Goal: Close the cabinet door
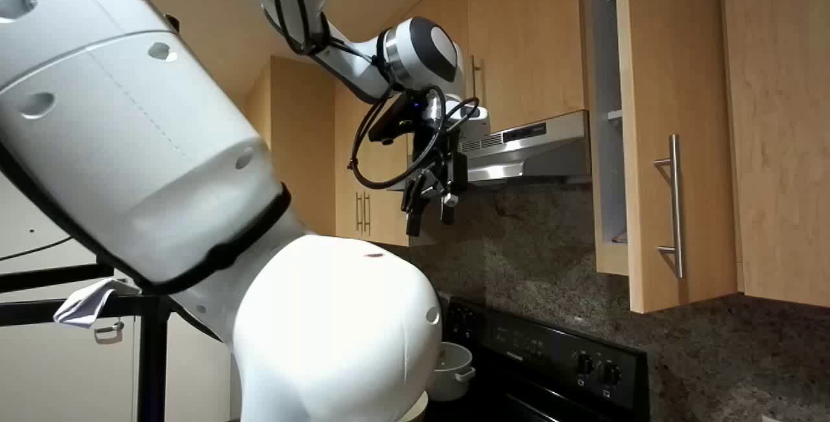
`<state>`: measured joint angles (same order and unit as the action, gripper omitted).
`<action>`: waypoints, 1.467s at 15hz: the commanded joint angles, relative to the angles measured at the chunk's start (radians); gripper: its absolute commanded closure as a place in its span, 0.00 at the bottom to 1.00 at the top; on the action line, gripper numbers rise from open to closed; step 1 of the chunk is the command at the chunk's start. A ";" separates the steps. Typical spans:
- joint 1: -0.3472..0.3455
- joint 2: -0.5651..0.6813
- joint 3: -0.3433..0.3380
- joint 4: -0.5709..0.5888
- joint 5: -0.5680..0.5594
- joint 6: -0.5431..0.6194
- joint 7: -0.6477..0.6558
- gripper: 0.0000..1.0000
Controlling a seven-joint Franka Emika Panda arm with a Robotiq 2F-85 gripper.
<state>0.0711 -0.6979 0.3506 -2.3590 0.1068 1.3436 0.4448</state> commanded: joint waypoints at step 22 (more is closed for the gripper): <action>0.001 -0.398 -0.305 -0.117 -0.365 0.064 -0.320 0.00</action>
<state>0.1166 -1.0285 0.1017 -2.4527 -0.2133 1.3217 0.1335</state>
